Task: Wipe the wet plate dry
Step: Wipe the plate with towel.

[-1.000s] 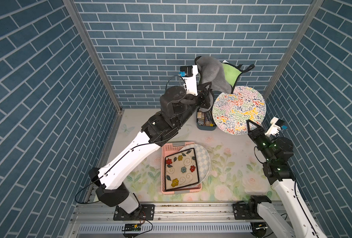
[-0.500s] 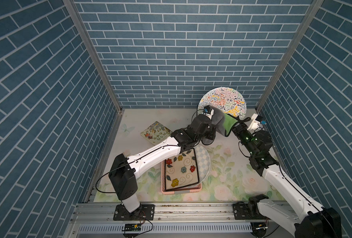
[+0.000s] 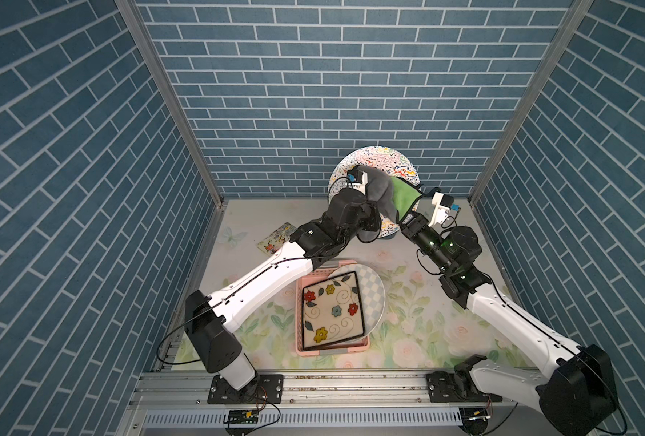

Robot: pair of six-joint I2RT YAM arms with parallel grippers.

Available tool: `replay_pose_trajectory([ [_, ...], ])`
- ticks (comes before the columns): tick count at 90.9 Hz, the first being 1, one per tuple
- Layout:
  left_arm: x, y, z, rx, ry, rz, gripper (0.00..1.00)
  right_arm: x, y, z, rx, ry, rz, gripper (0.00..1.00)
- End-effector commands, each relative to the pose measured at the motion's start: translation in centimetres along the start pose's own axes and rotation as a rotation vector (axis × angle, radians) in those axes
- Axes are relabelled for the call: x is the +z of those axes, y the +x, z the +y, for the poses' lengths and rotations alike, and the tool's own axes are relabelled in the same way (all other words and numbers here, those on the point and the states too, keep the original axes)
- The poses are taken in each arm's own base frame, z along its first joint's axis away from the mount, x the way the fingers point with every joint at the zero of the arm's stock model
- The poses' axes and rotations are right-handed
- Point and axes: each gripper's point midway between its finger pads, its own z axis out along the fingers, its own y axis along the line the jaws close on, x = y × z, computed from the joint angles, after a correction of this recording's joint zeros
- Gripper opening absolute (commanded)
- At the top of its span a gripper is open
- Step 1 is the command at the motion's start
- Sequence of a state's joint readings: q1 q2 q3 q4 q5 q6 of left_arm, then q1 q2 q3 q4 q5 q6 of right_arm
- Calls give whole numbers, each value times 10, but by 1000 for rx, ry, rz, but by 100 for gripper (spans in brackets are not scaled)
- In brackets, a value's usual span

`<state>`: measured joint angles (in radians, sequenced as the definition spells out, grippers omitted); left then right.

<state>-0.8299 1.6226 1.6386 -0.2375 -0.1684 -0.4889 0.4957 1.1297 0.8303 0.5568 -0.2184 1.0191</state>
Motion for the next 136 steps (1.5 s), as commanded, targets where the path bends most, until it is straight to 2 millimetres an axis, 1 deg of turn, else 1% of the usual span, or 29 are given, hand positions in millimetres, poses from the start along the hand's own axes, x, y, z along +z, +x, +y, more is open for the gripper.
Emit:
replay_pose_trajectory([
  [1, 4, 35, 86, -57, -206, 93, 0, -51, -64, 116, -99, -336, -199, 0],
  [5, -5, 24, 93, -54, -203, 47, 0, -55, -63, 119, -111, -348, -193, 0],
  [10, -8, 18, 82, -22, -150, 45, 0, -54, -56, 125, -113, -382, -160, 0],
  [14, -5, 24, 63, -15, -67, 80, 0, -51, -44, 130, -105, -422, -121, 0],
  [18, 1, 38, 45, 2, -7, 126, 0, -50, -35, 135, -103, -460, -92, 0],
  [22, 4, 48, 38, 18, -2, 158, 0, -47, -23, 141, -100, -499, -59, 0],
  [25, 4, 49, 45, 5, -39, 159, 0, -46, -17, 145, -99, -521, -43, 0],
  [29, 0, 42, 66, -37, -113, 128, 0, -46, -14, 149, -105, -546, -29, 0],
  [37, -25, 2, 106, -138, -187, -10, 0, -54, -14, 152, -144, -536, -29, 0],
  [40, -34, -12, 114, -145, -199, -59, 0, -53, -15, 147, -160, -502, -38, 0],
  [43, -40, -25, 113, -132, -195, -95, 0, -54, -14, 143, -171, -479, -41, 0],
  [49, -37, -35, 91, -108, -98, -98, 0, -50, -6, 140, -187, -468, 2, 0],
  [57, -13, -16, 43, -79, 89, -9, 0, -41, 18, 141, -190, -514, 106, 0],
  [60, -4, -3, 32, -56, 107, 34, 0, -39, 25, 143, -192, -532, 131, 0],
  [63, 1, 0, 26, -40, 102, 46, 0, -39, 30, 145, -198, -549, 154, 0],
  [68, 4, -4, 31, -47, 67, 34, 0, -42, 31, 147, -226, -564, 162, 0],
  [74, -1, -22, 55, -59, -40, -44, 0, -45, 23, 145, -279, -526, 119, 0],
  [79, -7, -36, 71, -69, -106, -99, 0, -44, 11, 135, -296, -466, 68, 0],
  [82, -10, -43, 73, -79, -117, -119, 0, -43, 4, 127, -292, -436, 47, 0],
  [87, -8, -47, 67, -95, -91, -124, 0, -36, 4, 116, -280, -409, 61, 0],
  [92, 0, -38, 45, -113, 0, -90, 0, -27, 13, 113, -279, -415, 111, 0],
  [99, 15, -15, 0, -35, 102, -24, 0, -25, 31, 126, -272, -507, 191, 0],
  [102, 18, -10, -13, 12, 96, -12, 0, -27, 34, 131, -268, -534, 204, 0],
  [105, 21, -3, -16, 50, 60, 1, 0, -30, 34, 133, -266, -546, 202, 0],
  [115, 15, -22, -3, 69, -31, -68, 0, -35, 20, 138, -293, -527, 154, 0],
  [121, 12, -25, -15, 126, 28, -79, 0, -37, 5, 139, -297, -505, 119, 0],
  [125, 13, -12, -31, 172, 103, -37, 0, -38, -7, 136, -283, -489, 85, 0],
  [130, 18, 13, -44, 227, 151, 37, 0, -39, -20, 133, -274, -484, 50, 0],
  [136, 22, 46, -41, 265, 148, 137, 0, -41, -37, 128, -253, -472, 9, 0],
])
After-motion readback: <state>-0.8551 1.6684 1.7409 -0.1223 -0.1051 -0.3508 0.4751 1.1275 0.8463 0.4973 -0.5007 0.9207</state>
